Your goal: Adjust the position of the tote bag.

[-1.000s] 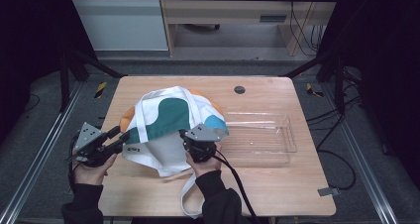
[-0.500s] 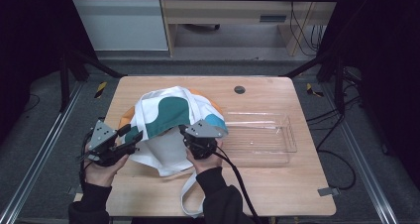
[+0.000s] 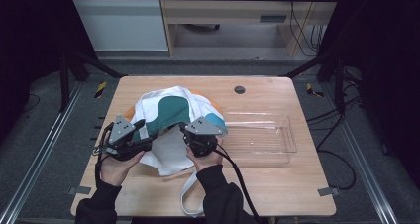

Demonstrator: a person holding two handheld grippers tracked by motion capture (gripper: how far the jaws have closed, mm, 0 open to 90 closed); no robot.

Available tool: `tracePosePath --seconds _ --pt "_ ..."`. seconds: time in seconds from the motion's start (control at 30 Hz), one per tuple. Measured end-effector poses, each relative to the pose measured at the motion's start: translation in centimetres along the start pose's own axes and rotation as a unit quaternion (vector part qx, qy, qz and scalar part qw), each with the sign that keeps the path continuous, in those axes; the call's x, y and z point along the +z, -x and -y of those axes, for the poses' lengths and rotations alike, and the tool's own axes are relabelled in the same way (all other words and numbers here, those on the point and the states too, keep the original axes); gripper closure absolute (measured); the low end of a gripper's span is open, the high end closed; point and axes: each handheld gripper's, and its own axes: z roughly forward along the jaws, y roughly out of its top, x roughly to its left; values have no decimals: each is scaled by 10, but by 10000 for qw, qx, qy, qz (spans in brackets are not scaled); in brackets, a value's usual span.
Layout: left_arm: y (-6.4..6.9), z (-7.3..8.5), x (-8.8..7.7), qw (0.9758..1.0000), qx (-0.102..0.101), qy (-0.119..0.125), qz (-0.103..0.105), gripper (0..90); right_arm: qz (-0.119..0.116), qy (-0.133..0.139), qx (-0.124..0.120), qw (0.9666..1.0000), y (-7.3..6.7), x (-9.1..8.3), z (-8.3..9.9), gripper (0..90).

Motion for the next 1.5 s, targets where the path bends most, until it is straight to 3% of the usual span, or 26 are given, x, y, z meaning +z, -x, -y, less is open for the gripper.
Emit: tracePosePath --seconds 0.37,0.53,0.6,0.73,0.77,1.1,1.5 --pt "6 5 19 9992 181 -331 -103 353 -18 48 -42 10000 -2 2 -4 900" --pt "13 5 26 9972 548 -404 -312 365 -26 24 -58 10000 -3 2 -4 900" --pt "14 5 27 9964 557 -511 -391 391 -38 15 -64 10000 -2 2 -3 900" --pt "11 5 30 9961 518 -536 -474 482 -65 8 -65 10000 -3 2 -2 900" --pt "11 6 30 9962 438 -599 -451 505 -71 -4 -76 9999 -3 2 -1 900" --pt "7 8 32 9961 330 -748 -344 747 -178 -97 -63 9998 -5 -3 7 900" --pt "3 7 30 9971 130 -677 -327 870 -360 -625 191 9972 -16 10 55 900"
